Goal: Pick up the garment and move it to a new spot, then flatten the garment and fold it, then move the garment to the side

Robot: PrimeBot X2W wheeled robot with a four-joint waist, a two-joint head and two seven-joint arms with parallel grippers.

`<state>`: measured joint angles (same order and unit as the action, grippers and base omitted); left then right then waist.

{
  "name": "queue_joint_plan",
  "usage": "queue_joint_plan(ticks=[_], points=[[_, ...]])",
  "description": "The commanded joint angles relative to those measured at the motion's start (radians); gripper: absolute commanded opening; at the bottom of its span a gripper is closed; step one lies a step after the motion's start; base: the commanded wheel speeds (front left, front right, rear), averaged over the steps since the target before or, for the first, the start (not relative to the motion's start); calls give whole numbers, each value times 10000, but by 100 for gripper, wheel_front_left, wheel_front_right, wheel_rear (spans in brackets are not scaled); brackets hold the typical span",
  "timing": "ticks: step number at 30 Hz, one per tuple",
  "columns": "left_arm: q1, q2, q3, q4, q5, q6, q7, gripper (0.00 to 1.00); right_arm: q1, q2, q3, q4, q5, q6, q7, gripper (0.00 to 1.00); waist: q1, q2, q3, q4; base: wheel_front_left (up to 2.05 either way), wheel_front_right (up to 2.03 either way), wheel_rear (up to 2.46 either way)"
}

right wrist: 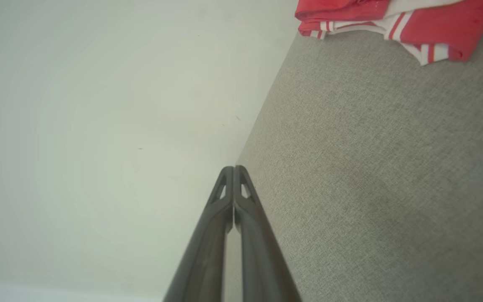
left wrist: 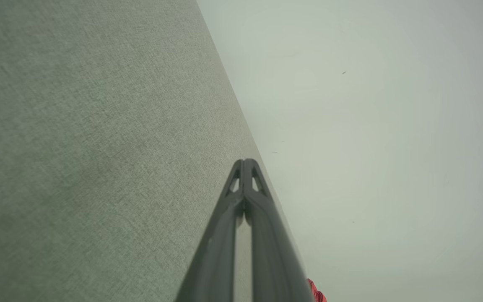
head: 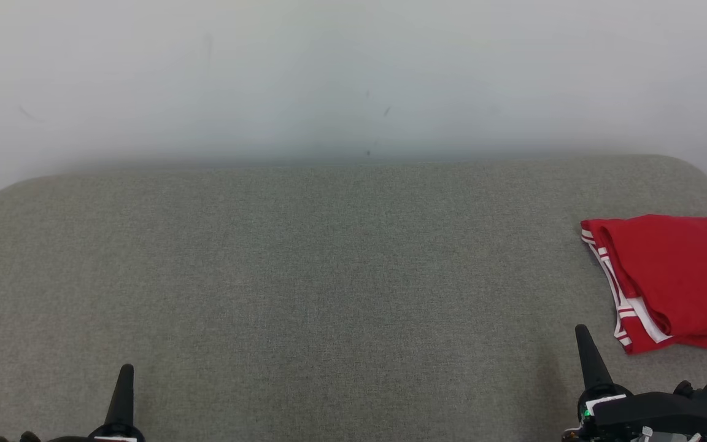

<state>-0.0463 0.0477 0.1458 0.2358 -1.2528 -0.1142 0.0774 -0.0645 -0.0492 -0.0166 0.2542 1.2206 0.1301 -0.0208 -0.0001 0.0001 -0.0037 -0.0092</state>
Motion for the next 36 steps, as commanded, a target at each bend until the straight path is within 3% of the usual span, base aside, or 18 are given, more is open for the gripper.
queue_joint_plan(ticks=[1, 36], points=[[-256, 59, 87, -33, -320, -35, 101, 0, -222, -14, -30, -86, 337, 7, 37, 0, 1, -1, 3, 4, 0, 0, 0], [-727, 61, 489, 252, -2725, -156, 1001, 0, -372, -15, -63, -143, 3139, 10, 373, 0, 1, -1, 56, 66, 0, 0, 0]])
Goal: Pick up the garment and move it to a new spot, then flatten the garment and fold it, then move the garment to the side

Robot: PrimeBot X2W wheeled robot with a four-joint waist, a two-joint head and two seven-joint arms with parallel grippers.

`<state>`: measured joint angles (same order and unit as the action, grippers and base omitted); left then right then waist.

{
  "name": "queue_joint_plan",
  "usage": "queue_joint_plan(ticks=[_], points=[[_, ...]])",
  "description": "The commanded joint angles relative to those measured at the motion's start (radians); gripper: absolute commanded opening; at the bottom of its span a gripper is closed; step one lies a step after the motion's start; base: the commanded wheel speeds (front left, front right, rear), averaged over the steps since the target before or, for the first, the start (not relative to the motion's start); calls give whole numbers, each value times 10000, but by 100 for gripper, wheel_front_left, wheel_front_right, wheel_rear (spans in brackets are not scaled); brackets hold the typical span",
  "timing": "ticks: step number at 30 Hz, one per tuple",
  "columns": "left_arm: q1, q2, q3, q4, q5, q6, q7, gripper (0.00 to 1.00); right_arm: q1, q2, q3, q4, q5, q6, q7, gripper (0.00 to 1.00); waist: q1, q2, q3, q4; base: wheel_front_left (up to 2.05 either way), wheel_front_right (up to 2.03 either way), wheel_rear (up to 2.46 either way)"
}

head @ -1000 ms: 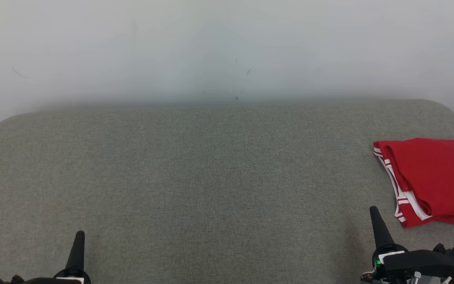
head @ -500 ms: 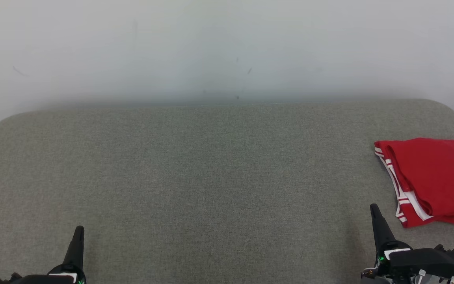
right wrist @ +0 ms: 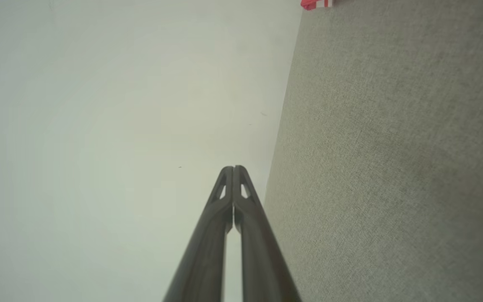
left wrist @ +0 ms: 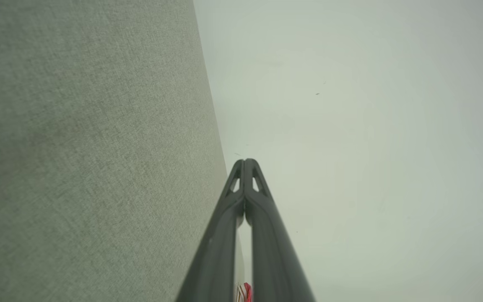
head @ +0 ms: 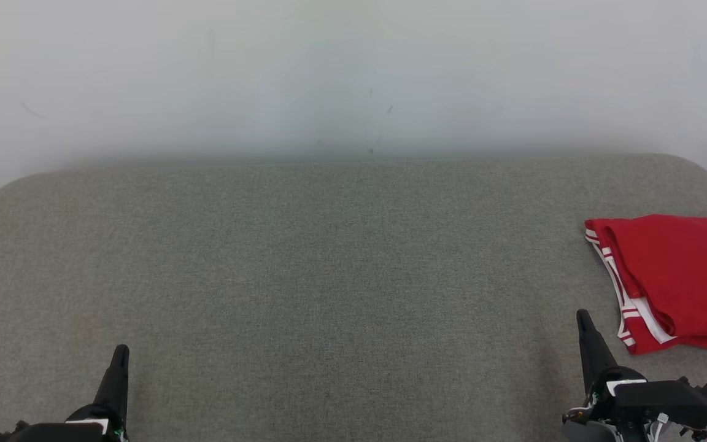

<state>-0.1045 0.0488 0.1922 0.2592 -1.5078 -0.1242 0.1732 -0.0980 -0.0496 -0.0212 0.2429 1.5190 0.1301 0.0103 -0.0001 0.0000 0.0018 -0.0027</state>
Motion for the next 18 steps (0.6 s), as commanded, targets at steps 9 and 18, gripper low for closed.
queue_joint_plan(ticks=[9, 18], points=[[-270, 50, 128, 72, -704, -96, 250, 0, -91, -12, -26, -46, 778, 11, 129, 0, 1, 0, 15, 17, 0, 0, 0], [-297, 45, 174, 100, -928, -83, 352, 0, -122, -12, -29, -47, 1058, 11, 153, 0, 1, 0, 23, 26, 0, 0, 0]])
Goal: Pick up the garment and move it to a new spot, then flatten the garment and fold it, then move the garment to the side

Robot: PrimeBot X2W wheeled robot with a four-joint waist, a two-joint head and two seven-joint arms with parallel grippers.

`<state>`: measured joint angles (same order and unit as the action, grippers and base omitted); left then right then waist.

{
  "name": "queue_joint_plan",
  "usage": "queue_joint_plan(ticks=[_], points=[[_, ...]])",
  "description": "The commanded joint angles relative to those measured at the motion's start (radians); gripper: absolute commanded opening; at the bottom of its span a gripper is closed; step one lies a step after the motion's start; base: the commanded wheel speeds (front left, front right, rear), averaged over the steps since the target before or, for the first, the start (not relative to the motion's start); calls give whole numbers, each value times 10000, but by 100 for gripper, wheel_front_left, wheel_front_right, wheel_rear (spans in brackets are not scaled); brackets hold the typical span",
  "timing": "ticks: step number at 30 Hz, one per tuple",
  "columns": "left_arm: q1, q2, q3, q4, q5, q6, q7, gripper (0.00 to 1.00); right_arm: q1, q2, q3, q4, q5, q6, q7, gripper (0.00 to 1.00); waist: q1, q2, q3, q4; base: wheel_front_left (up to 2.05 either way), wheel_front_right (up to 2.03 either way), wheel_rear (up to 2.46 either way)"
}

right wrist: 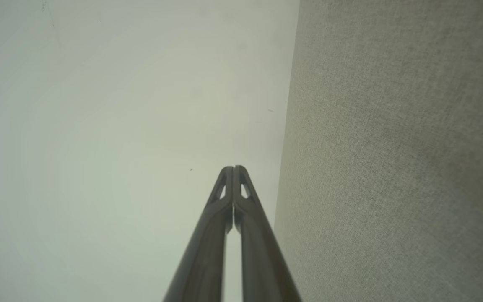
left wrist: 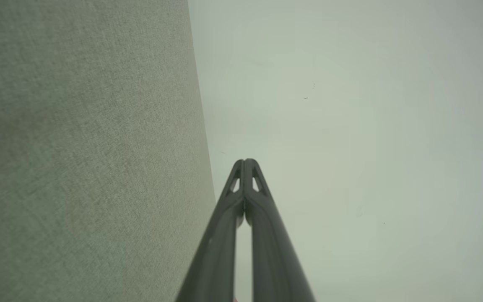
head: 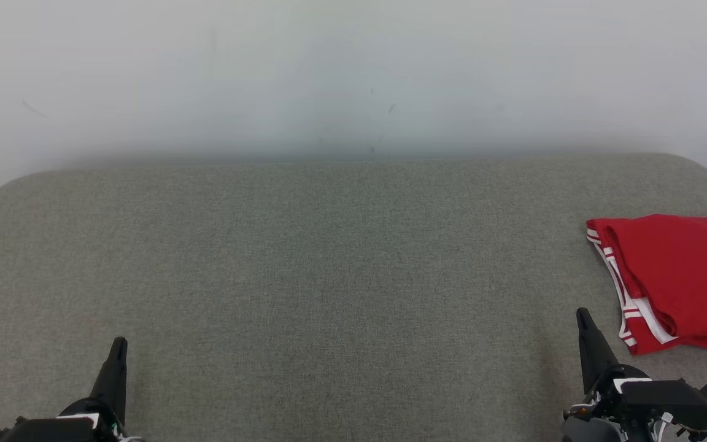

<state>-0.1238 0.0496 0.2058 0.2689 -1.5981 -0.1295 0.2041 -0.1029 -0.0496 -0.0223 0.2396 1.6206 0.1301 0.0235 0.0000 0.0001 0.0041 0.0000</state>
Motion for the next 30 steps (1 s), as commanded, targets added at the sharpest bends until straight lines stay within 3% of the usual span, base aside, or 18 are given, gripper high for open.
queue_joint_plan(ticks=[1, 30], points=[[-103, 37, 38, 2, -25, -29, 44, 0, -73, -12, -17, -15, 42, 11, 21, 0, 0, -1, 0, 0, 0, 0, 0], [-103, 30, 45, -2, -8, -29, 50, 0, -72, -11, -16, -13, 43, 11, 18, 0, 0, -1, 0, 0, 0, 0, 0]])
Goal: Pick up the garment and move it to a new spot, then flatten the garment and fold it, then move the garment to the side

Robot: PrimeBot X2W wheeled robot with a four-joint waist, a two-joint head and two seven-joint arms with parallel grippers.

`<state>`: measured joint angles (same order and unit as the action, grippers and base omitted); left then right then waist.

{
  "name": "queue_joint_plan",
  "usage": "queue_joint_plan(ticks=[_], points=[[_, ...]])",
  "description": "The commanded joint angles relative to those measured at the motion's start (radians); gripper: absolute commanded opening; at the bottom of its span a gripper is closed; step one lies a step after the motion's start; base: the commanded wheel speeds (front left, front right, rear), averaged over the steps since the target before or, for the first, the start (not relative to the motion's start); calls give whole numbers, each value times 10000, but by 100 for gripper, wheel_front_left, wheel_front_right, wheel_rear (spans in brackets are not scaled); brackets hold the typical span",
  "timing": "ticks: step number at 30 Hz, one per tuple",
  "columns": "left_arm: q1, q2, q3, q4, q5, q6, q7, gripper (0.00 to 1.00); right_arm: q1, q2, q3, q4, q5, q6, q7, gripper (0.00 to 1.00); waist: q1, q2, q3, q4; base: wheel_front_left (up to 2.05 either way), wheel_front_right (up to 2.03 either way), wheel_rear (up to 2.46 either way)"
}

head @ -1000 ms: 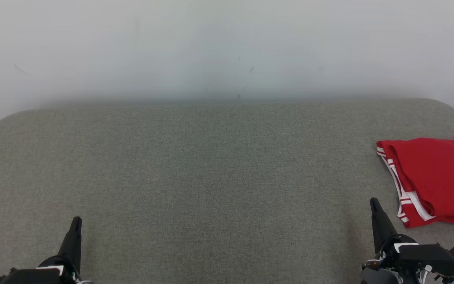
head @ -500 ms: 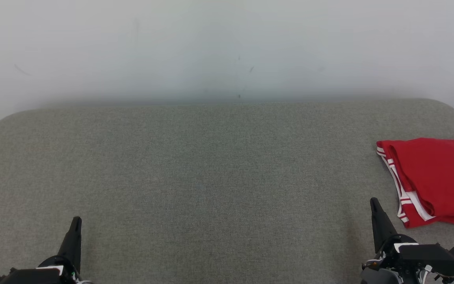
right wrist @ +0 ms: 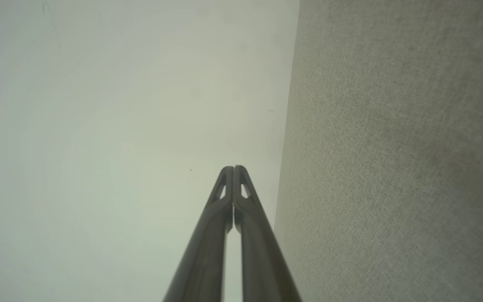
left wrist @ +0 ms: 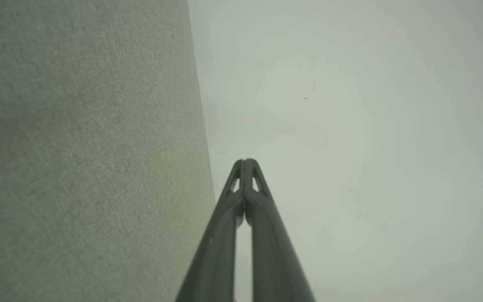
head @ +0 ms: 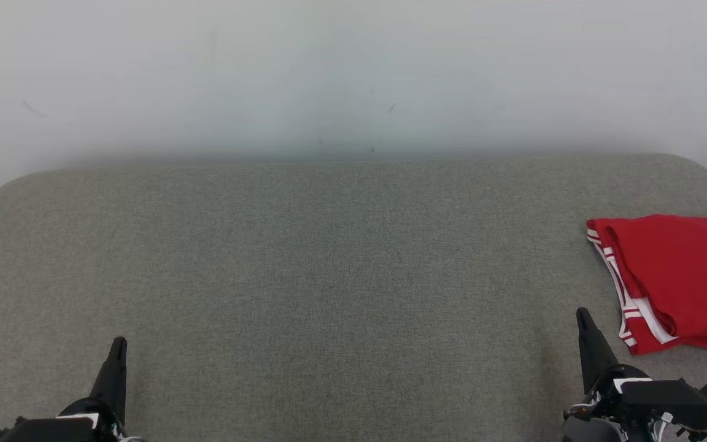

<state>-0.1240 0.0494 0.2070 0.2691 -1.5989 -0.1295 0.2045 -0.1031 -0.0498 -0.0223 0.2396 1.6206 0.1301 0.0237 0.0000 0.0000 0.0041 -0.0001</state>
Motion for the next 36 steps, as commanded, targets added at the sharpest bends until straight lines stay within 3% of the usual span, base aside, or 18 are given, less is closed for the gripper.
queue_joint_plan(ticks=[1, 36], points=[[-101, 32, 34, -4, 0, -29, 47, 0, -70, -9, -16, -15, 43, 11, 16, 0, 0, 0, 0, 0, 0, 0, 0], [-102, 26, 36, -5, 7, -28, 47, 0, -69, -9, -15, -18, 43, 11, 15, 0, 0, 0, 0, 0, 0, 0, 0]])
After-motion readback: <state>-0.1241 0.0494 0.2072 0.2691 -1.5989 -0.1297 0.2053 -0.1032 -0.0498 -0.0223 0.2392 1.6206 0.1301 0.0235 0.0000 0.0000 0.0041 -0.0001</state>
